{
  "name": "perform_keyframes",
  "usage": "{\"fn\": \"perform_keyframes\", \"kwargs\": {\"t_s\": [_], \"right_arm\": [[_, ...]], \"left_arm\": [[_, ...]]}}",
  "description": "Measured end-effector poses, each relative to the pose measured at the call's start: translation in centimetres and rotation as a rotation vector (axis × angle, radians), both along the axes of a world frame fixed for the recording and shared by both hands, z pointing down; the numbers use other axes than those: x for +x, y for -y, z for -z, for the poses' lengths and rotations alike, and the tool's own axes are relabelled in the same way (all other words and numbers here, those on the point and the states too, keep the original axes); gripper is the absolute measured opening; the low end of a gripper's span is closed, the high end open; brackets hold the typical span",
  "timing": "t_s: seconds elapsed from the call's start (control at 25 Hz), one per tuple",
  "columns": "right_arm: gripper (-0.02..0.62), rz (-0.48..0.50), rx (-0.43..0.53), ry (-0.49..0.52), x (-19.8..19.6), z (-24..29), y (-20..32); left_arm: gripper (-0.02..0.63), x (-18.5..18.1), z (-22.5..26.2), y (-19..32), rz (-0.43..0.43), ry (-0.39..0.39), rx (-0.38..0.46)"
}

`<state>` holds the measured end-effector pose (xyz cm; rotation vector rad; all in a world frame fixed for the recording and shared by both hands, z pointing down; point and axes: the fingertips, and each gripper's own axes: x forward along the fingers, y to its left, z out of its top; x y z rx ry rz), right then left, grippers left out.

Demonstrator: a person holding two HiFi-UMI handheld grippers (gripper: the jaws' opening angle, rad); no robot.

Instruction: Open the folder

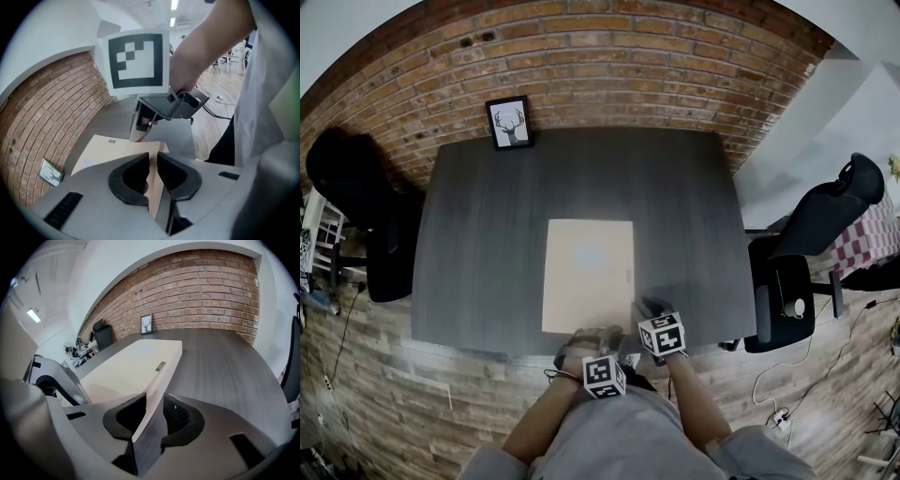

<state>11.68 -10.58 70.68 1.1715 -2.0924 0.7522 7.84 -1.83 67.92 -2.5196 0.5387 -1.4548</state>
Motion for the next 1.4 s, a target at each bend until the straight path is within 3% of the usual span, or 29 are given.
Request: {"fn": "perform_keyframes", "kwargs": {"t_s": [0.32,0.52,0.76,1.08,1.4], "right_arm": [[0.091,0.013,-0.001,-0.012,-0.1,-0.1,0.1],[0.091,0.034,0.001,-0.016,-0.7,-0.1,0.2],[0.091,0.058,-0.003,-0.027,-1.3,-0.1,0.2],[0.091,0.069,-0.014,-0.036,-1.2,-0.2,0.3],[0.091,0.081,-0.023,-0.054,-1.1,-0.1,0.4]], "left_arm": [[0.011,-0.8,2.5,0.8,0.076,-0.09,0.086],[0.005,-1.7,4.2,1.6,0.153,-0.133,0.103],[0.005,-2.8,5.6,2.1,0.189,-0.164,0.168],[0.005,-7.4,11.5,3.2,0.358,-0.273,0.318],[0.003,-14.8,16.8,4.3,0.654,-0.4,0.445]]}}
